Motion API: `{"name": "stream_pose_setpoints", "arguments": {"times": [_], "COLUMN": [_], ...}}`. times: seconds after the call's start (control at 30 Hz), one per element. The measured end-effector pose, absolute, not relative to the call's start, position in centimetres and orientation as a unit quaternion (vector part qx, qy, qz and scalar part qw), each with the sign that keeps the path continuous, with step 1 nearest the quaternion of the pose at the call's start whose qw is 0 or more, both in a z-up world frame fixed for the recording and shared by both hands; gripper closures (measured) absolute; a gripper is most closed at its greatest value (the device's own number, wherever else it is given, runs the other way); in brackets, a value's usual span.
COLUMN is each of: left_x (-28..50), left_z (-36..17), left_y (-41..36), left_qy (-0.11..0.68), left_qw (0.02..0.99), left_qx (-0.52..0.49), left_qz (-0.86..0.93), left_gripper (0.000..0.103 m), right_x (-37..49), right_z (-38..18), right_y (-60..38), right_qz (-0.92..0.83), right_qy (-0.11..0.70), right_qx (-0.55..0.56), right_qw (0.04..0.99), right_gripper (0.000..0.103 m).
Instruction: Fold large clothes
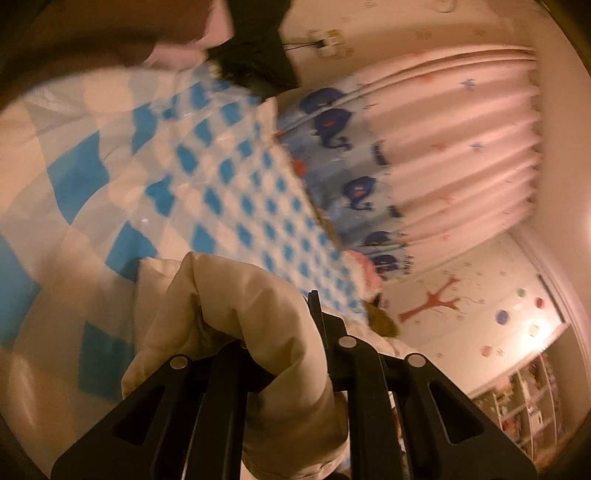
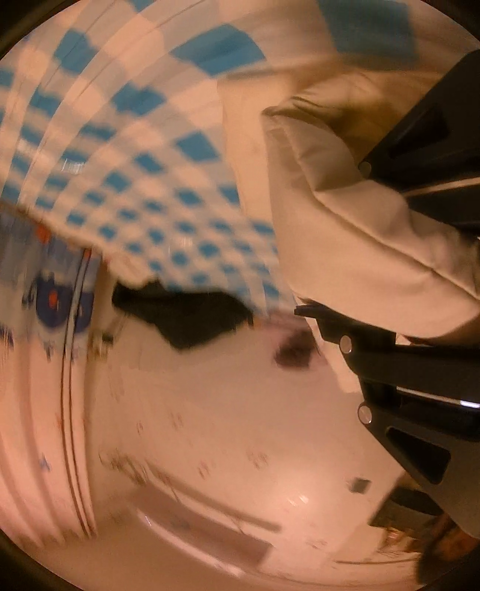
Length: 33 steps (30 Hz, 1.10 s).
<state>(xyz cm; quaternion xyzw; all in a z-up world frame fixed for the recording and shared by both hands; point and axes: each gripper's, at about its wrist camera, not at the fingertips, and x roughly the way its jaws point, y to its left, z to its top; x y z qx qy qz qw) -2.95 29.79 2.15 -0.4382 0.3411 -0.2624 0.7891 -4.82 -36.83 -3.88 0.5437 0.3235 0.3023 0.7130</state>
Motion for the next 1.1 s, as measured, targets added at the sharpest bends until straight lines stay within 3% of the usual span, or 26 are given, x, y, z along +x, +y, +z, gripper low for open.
{"name": "stream_pose_setpoints", "arguments": {"times": [0.2,0.43,0.5,0.53,0.57,0.6,0.67,0.77,0.83,0.9,0.97,1.1], "left_x": [2.2,7.0,7.7,7.8,7.8,7.8,7.8,7.4,6.9,5.8,3.8,2.3], "left_z": [-2.3,-3.6,-3.4,-2.9,-2.2,-1.4,0.3,3.0,5.3,8.2,9.8,6.6], "left_y": [29.0,28.2,28.8,29.0,29.2,29.2,29.6,30.4,29.4,25.8,18.3,6.3], "left_qy": [0.389,0.451,0.459,0.454,0.448,0.44,0.415,0.358,0.347,0.349,0.376,0.431], "left_qw": [0.784,0.759,0.732,0.721,0.717,0.717,0.714,0.724,0.746,0.795,0.829,0.832], "left_qx": [-0.438,-0.435,-0.47,-0.488,-0.498,-0.503,-0.525,-0.556,-0.53,-0.436,-0.276,-0.048], "left_qz": [-0.204,-0.176,-0.181,-0.189,-0.194,-0.197,-0.206,-0.195,-0.204,-0.238,-0.308,-0.346], "left_gripper": [0.093,0.087,0.079,0.068,0.055,0.05,0.031,0.016,0.016,0.016,0.016,0.016], "right_x": [-1.4,1.1,1.0,0.8,0.3,-0.2,-1.3,-2.9,-3.8,-4.7,-4.5,-0.5], "right_z": [-7.4,-9.1,-9.0,-8.7,-8.0,-7.3,-5.7,-1.0,2.2,4.5,4.4,0.6], "right_y": [-36.8,-37.9,-38.3,-38.5,-38.9,-39.4,-40.3,-38.4,-34.5,-28.5,-22.8,-17.4], "right_qz": [0.272,0.264,0.269,0.272,0.27,0.266,0.251,0.223,0.222,0.212,0.202,0.149], "right_qy": [0.358,0.378,0.37,0.361,0.34,0.323,0.301,0.32,0.347,0.378,0.412,0.459], "right_qx": [0.555,0.607,0.628,0.634,0.642,0.648,0.646,0.532,0.416,0.252,0.105,-0.007], "right_qw": [0.7,0.647,0.629,0.627,0.632,0.637,0.655,0.752,0.811,0.865,0.882,0.876], "right_gripper": [0.085,0.06,0.051,0.034,0.026,0.015,0.01,0.01,0.01,0.01,0.01,0.01]}}
